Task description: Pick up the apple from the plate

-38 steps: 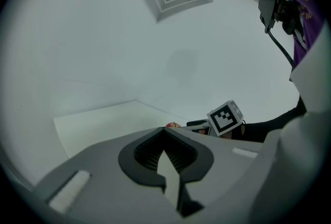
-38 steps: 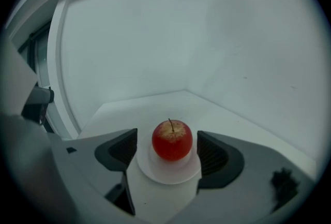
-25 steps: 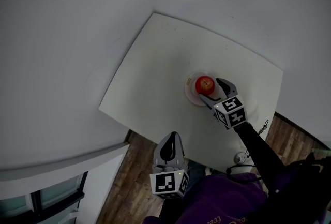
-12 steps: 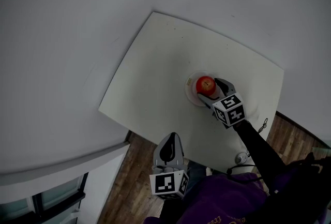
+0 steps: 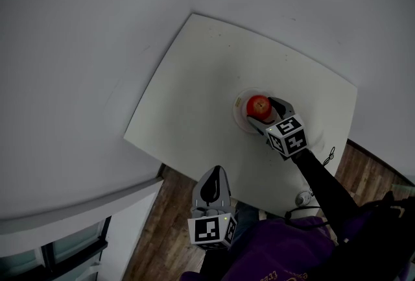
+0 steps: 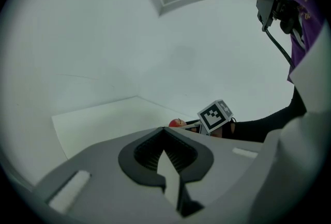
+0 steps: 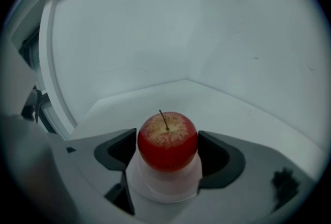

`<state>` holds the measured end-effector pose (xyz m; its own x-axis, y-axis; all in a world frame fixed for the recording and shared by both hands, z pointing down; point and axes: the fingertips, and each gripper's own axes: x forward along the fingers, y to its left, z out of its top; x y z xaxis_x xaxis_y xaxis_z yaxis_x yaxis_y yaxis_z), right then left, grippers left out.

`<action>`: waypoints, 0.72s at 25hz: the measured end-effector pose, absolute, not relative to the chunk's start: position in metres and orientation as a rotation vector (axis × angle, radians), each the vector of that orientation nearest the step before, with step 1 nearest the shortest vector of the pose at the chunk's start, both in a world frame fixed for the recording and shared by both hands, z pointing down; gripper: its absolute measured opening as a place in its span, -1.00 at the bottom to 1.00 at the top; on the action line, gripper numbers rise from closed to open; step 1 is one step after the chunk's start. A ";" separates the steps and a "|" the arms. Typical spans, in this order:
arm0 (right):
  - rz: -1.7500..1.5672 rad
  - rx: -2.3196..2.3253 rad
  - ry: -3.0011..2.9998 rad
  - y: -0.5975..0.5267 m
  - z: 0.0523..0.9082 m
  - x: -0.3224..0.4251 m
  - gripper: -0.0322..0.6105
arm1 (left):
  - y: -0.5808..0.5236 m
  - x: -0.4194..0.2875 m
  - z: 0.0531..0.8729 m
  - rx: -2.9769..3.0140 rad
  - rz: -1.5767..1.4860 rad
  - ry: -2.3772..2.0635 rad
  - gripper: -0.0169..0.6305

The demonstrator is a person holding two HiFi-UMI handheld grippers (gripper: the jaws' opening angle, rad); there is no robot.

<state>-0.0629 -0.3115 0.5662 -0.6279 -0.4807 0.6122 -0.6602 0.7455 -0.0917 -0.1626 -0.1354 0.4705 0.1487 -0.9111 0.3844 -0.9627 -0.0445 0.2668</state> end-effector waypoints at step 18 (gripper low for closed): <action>0.368 0.847 -2.371 -0.313 0.558 -0.060 0.23 | -0.133 -0.162 0.465 1.985 0.154 -1.801 -0.93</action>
